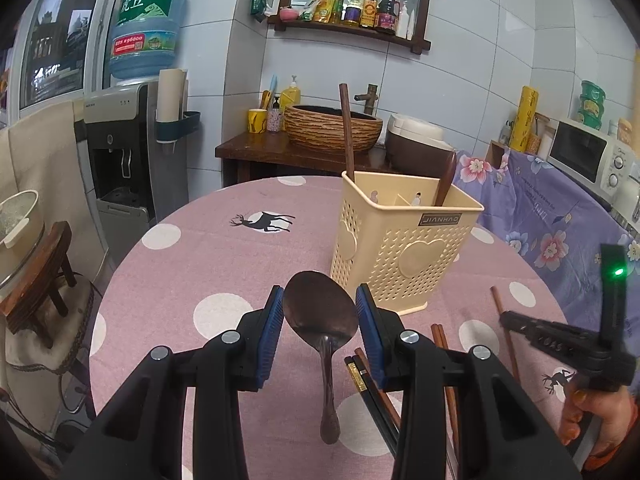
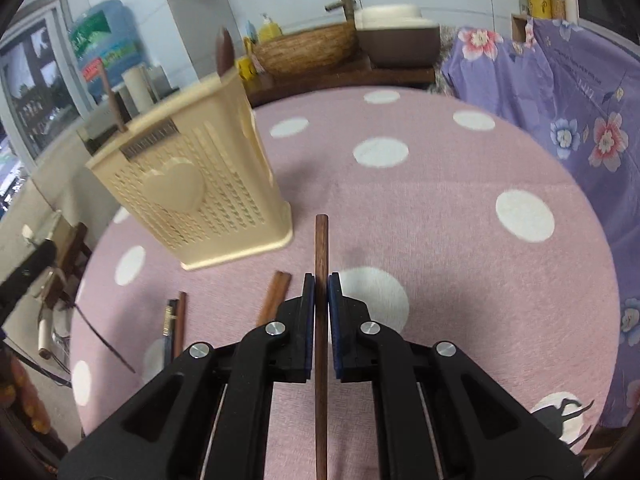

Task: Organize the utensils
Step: 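Lower the spoon and chopstick into the beige holder with both tools, then open both tools and pull them back from the holder, then lower the right tool onto a brown wooden chopstick and close on it, then grasp a black gold-tipped chopstick with the left tool while the right tool lifts its chopstick, then carry both chopsticks over the beige holder and lower them in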

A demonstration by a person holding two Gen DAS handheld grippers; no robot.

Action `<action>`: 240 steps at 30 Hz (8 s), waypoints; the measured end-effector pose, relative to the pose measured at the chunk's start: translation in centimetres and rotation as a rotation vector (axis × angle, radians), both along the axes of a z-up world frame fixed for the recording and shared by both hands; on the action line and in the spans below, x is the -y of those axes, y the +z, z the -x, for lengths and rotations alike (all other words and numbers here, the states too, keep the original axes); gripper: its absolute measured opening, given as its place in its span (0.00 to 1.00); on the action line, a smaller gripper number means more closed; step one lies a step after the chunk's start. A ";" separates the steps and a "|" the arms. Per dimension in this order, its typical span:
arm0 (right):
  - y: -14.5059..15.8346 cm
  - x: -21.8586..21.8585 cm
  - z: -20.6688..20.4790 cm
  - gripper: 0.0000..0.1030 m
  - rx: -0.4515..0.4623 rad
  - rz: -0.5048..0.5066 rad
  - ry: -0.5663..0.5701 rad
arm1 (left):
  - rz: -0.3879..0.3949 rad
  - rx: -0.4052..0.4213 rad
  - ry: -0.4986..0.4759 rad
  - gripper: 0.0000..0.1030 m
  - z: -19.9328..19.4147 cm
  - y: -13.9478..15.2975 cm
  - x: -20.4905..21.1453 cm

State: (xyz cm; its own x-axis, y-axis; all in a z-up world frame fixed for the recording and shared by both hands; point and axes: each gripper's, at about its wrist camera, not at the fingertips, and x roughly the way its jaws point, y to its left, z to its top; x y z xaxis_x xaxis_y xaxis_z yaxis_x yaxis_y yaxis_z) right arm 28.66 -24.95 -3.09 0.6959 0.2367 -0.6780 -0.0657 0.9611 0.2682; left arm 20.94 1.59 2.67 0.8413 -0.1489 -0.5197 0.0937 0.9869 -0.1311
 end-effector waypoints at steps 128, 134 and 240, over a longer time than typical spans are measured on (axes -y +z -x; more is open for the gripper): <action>-4.7 -3.6 9.7 0.66 -0.104 0.240 -0.011 | -0.051 -0.224 0.031 0.85 5.0 -8.7 2.5; -4.7 -3.3 9.6 0.66 -0.086 0.203 -0.016 | -0.053 -0.254 -0.018 0.75 4.7 -9.2 4.3; 10.8 1.6 5.2 0.07 0.234 -0.056 0.221 | 0.025 0.037 -0.041 0.08 3.3 5.3 -0.2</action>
State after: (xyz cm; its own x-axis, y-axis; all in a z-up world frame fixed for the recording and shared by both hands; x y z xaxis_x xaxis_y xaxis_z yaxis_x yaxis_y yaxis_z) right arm 23.41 -26.59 7.70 0.7588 0.4321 -0.4873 -0.3376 0.9008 0.2730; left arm 17.61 1.81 7.92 0.8528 -0.1964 -0.4840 0.1396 0.9786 -0.1510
